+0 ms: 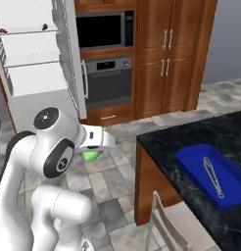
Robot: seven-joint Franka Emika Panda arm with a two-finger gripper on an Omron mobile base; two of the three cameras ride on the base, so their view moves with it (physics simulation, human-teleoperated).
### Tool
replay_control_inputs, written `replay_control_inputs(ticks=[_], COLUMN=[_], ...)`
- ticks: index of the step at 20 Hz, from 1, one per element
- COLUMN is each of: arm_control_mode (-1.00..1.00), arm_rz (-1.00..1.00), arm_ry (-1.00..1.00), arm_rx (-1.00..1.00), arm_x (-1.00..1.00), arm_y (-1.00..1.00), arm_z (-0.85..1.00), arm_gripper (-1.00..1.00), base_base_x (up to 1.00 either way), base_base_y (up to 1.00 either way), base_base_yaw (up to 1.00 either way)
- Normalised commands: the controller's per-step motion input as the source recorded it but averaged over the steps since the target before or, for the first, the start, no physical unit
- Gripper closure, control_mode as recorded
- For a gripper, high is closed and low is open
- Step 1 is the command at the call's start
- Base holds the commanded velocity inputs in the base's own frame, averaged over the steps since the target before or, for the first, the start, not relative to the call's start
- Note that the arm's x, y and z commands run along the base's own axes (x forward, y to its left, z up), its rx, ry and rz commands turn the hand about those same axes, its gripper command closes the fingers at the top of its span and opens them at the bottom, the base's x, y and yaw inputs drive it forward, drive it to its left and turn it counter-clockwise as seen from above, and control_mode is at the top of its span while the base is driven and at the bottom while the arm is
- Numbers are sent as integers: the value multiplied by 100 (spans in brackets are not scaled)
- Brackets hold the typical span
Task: Gather the bell pepper and corn from the fridge and place them on a tray on the dining counter. Then gather the chicken drumsticks from the fridge and place them on the other tray.
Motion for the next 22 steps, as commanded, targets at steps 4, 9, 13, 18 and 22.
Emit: replay_control_inputs(ticks=[4, 9, 13, 18, 22], arm_control_mode=[100, 100, 100, 100, 100], arm_rz=[0, 0, 0, 0, 0], arm_ry=[0, 0, 0, 0, 0], arm_rx=[0, 0, 0, 0, 0], arm_x=[0, 0, 0, 0, 0], arm_y=[0, 0, 0, 0, 0], arm_z=[0, 0, 0, 0, 0], arm_gripper=[100, 100, 100, 100, 100], base_base_x=[-91, -71, -69, -66, -32], base_base_y=[-30, -77, -87, -91, -71], base_base_yaw=[-53, -45, -43, -42, -33])
